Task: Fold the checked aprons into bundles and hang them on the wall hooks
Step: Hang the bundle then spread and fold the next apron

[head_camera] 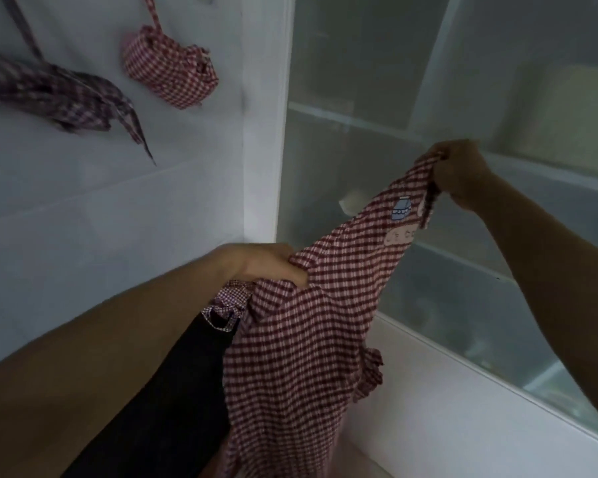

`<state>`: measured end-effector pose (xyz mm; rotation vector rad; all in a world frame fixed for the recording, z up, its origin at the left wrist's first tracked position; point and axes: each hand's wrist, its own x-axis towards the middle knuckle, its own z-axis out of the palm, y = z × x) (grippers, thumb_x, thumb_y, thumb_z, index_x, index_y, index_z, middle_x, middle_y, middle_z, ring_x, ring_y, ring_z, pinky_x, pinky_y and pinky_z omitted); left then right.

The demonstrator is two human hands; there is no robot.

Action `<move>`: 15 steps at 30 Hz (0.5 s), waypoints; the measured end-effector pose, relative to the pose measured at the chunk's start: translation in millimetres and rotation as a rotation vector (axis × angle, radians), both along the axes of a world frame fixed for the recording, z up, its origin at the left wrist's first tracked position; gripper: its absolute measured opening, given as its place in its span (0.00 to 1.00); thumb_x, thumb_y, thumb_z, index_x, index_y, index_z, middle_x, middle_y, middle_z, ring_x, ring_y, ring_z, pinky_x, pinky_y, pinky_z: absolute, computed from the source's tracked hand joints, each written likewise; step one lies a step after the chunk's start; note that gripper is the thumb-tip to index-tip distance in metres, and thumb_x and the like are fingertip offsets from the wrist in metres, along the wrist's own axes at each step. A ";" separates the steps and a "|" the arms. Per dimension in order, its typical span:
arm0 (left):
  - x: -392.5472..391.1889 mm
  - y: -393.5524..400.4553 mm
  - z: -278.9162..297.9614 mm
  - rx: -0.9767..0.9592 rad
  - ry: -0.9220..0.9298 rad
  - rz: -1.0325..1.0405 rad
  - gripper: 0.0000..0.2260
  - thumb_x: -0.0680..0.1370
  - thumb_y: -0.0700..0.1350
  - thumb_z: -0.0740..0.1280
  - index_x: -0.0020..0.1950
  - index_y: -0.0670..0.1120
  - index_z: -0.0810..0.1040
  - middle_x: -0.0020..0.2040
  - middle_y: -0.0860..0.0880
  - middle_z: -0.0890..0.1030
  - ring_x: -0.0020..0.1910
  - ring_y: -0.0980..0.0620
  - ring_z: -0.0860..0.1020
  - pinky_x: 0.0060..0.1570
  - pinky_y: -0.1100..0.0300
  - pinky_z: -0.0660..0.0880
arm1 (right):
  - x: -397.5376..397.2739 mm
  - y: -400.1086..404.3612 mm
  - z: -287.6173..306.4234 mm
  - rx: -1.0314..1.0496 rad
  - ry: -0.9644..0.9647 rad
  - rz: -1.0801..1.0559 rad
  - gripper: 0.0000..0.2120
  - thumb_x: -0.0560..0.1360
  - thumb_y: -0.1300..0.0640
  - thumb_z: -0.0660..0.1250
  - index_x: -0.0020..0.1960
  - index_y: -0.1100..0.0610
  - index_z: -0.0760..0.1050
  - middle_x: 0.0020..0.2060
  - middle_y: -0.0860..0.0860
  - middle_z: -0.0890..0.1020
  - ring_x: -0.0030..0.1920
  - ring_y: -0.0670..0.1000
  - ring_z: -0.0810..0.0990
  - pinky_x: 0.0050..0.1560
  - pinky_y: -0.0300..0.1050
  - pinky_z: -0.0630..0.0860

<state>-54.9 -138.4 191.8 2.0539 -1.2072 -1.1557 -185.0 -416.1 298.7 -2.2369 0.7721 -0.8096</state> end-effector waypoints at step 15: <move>87.1 91.0 -16.6 0.098 -0.597 0.365 0.15 0.73 0.47 0.73 0.30 0.45 0.74 0.33 0.49 0.78 0.33 0.54 0.75 0.34 0.61 0.72 | 63.9 39.4 -18.8 0.461 -0.092 0.399 0.16 0.80 0.72 0.52 0.41 0.60 0.74 0.27 0.45 0.83 0.29 0.42 0.82 0.29 0.36 0.79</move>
